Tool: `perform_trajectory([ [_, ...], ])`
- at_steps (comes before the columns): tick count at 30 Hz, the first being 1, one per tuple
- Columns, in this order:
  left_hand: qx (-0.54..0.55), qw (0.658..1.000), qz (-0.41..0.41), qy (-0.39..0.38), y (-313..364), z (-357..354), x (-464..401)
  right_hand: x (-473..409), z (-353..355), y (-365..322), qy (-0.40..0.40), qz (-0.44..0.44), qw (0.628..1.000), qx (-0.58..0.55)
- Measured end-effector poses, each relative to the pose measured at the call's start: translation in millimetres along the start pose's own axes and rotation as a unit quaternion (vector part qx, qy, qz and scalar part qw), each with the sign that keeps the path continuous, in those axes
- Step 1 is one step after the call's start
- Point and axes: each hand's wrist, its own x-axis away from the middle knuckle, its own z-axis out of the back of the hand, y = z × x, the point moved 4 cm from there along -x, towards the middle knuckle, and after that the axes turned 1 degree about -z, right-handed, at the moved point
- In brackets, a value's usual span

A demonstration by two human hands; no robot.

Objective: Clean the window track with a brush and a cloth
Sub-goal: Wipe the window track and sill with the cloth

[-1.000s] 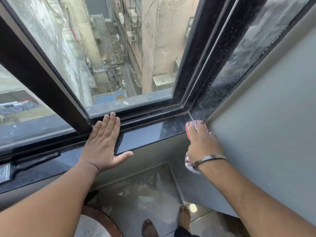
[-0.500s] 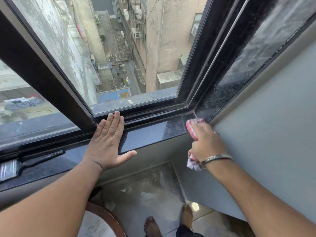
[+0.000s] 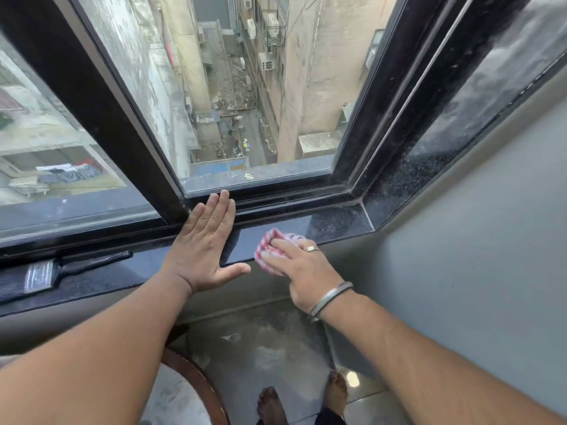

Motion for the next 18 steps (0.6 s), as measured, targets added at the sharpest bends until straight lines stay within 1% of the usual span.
perform_trajectory([
  [1, -0.004, 1.0, 0.002, 0.0, 0.3, 1.1, 0.3, 8.1, 5.9, 0.0, 0.005, 0.01, 0.999, -0.032],
  [2, -0.007, 1.0, 0.005, 0.001, 0.8, 3.0, 0.8, 17.4, 12.6, 1.6, 0.026, 0.009, 0.998, -0.056],
  [3, -0.007, 1.0, 0.01, 0.004, 2.1, 5.2, 1.8, 26.7, 18.9, 6.4, 0.055, -0.007, 0.996, -0.075],
  [4, -0.006, 1.0, 0.02, 0.011, 4.0, 6.7, 3.9, 34.9, 23.8, 13.4, 0.073, -0.042, 0.992, -0.091],
  [6, -0.01, 0.996, 0.067, 0.054, 6.1, 7.7, 17.3, 40.0, 32.8, 21.1, 0.106, -0.108, 0.982, -0.115],
  [7, -0.014, 0.991, 0.104, 0.083, 5.1, 7.1, 26.9, 35.4, 37.2, 18.2, 0.132, -0.113, 0.977, -0.12],
  [9, -0.018, 0.975, 0.186, 0.118, -2.7, 5.6, 45.0, 12.2, 43.6, -1.2, 0.173, -0.071, 0.976, -0.114],
  [10, -0.015, 0.967, 0.224, 0.12, -9.3, 4.8, 51.7, -5.2, 44.2, -15.2, 0.18, -0.043, 0.977, -0.107],
  [12, 0.0, 0.96, 0.262, 0.097, -20.8, 2.6, 54.7, -44.5, 39.2, -44.4, 0.155, -0.006, 0.984, -0.084],
  [13, 0.01, 0.962, 0.262, 0.082, -23.8, 0.8, 53.7, -63.2, 33.1, -57.5, 0.128, -0.001, 0.99, -0.065],
  [15, 0.023, 0.965, 0.253, 0.062, -25.7, -4.0, 52.3, -90.5, 17.5, -76.2, 0.077, -0.02, 0.997, -0.012],
  [16, 0.024, 0.966, 0.253, 0.056, -26.3, -6.4, 52.1, -98.1, 11.7, -80.6, 0.07, -0.031, 0.997, 0.022],
  [18, 0.021, 0.966, 0.252, 0.051, -25.8, -9.5, 51.5, -99.3, 9.7, -76.8, 0.089, -0.042, 0.992, 0.073],
])
